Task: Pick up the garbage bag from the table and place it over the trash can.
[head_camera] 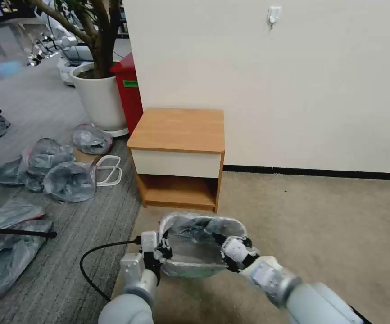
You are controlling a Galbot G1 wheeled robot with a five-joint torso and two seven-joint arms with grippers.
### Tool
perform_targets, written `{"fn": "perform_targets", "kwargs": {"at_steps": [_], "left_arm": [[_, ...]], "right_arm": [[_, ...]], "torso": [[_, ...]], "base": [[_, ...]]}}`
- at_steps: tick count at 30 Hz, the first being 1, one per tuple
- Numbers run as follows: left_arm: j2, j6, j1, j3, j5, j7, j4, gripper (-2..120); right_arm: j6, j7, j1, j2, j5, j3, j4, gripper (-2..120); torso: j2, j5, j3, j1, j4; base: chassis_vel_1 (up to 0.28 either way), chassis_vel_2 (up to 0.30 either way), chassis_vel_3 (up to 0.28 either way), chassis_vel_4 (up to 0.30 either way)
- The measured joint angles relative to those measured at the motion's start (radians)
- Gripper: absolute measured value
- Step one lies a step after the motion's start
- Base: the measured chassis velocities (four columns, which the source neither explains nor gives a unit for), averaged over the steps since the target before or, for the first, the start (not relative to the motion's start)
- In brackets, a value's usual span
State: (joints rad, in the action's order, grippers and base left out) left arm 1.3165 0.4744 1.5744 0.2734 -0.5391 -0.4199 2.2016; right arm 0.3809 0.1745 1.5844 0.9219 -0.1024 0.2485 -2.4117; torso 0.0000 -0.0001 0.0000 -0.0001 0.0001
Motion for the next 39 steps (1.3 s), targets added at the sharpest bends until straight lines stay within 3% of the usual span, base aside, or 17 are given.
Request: {"fn": "perform_targets", "kwargs": {"at_steps": [1, 4, 9, 11, 13, 16, 28, 34, 39], "left_arm": [[0.0, 0.0, 0.0, 0.0, 0.0, 0.0, 0.0, 3], [-0.01, 0.041, -0.023, 0.037, -0.152, 0.004, -0.012, 3], [-0.019, 0.091, -0.039, 0.072, -0.239, 0.034, -0.034, 3], [-0.031, 0.125, -0.046, 0.089, -0.265, 0.064, -0.063, 3], [-0.034, 0.129, -0.047, 0.09, -0.265, 0.066, -0.069, 3], [-0.045, 0.142, -0.045, 0.095, -0.267, 0.086, -0.091, 3], [-0.051, 0.149, -0.046, 0.094, -0.235, 0.176, -0.149, 5], [-0.059, 0.115, -0.054, 0.078, -0.193, 0.208, -0.175, 25], [-0.06, 0.109, -0.061, 0.072, -0.19, 0.21, -0.187, 38]], "right_arm": [[0.0, 0.0, 0.0, 0.0, 0.0, 0.0, 0.0, 0], [-0.168, -0.044, 0.053, 0.099, 0.095, 0.133, -0.025, 0], [-0.286, -0.072, 0.064, 0.197, 0.144, 0.188, -0.016, 3], [-0.351, -0.081, 0.075, 0.275, 0.177, 0.197, 0.01, 15], [-0.36, -0.081, 0.075, 0.285, 0.179, 0.196, 0.017, 19], [-0.389, -0.066, 0.074, 0.32, 0.178, 0.18, 0.049, 34], [-0.406, -0.026, 0.066, 0.347, 0.171, 0.157, 0.081, 74], [-0.407, -0.01, 0.062, 0.348, 0.171, 0.157, 0.083, 96], [-0.404, 0.001, 0.058, 0.363, 0.17, 0.146, 0.085, 100]], "torso": [[0.0, 0.0, 0.0, 0.0, 0.0], [0.0, 0.0, 0.0, 0.0, -0.0002], [0.0, 0.0, 0.0, 0.0, -0.0003], [0.0, 0.0, 0.0, 0.0, -0.0002], [0.0, 0.0, 0.0, 0.0, -0.0002], [0.0, 0.0001, 0.0, 0.0, 0.0], [0.0, 0.0, 0.0, 0.0, -0.0001], [0.0, 0.0002, 0.0, 0.0, 0.0], [0.0, 0.0003, 0.0, 0.0, 0.0]], "base": [[0.0, 0.0, 0.0, 0.0], [0.0, 0.0, 0.0, 0.0], [0.0, 0.0, 0.0, 0.0], [0.0, 0.0, 0.0, 0.0], [0.0, 0.0, 0.0, 0.0], [0.0, 0.0, 0.0, 0.0], [0.0, 0.0, 0.0, 0.0], [0.0, 0.0, 0.0, 0.0], [0.0, 0.0, 0.0, 0.0]]}}
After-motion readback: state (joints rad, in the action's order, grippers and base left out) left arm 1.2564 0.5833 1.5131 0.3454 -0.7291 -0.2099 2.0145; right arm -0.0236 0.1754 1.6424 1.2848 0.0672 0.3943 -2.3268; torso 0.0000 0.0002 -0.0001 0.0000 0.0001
